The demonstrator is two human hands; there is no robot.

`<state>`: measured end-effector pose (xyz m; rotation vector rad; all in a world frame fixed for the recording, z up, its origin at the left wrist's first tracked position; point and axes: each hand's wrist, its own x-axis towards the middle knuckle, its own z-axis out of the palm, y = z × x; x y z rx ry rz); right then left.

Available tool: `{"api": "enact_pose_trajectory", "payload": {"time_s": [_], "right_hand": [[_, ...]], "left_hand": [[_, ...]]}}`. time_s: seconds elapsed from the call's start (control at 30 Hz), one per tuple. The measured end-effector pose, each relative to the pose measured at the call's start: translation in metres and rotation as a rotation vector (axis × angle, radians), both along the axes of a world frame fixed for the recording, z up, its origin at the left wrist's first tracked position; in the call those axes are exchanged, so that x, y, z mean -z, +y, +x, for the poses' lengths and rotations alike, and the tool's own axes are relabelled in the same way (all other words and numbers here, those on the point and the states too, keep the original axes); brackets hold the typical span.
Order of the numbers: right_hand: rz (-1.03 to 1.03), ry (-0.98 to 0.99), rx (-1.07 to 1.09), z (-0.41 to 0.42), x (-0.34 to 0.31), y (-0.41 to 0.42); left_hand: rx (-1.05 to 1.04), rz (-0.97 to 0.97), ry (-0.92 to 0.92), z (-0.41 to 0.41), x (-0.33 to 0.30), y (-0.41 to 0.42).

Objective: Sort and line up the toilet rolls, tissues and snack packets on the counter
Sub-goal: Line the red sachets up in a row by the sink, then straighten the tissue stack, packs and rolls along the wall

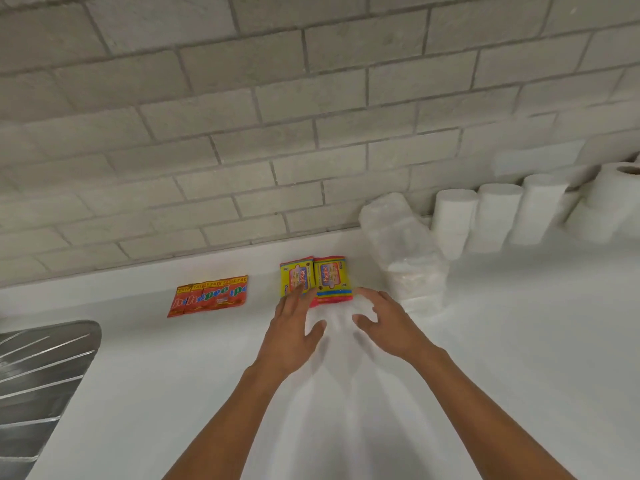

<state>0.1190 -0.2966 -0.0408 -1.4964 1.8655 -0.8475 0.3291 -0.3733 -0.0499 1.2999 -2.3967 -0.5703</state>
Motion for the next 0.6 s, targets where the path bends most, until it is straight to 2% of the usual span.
{"api": "enact_pose_trajectory", "payload": {"time_s": [0.17,0.3,0.43,0.6], "right_hand": [[-0.089,-0.211,0.178,-0.014,-0.038,0.028],[-0.241,-0.369,0.369,-0.035,-0.065,0.046],[-0.368,-0.432,0.571,-0.067,-0.074,0.053],[-0.340,-0.479,0.692,-0.110,-0.061,0.044]], "left_hand": [[0.107,-0.021,0.181,-0.028,-0.030,0.010],[0.159,-0.016,0.310,-0.054,-0.057,0.014],[0.125,0.094,0.400,-0.075,-0.071,0.011],[0.033,0.246,0.463,-0.102,-0.078,0.005]]}}
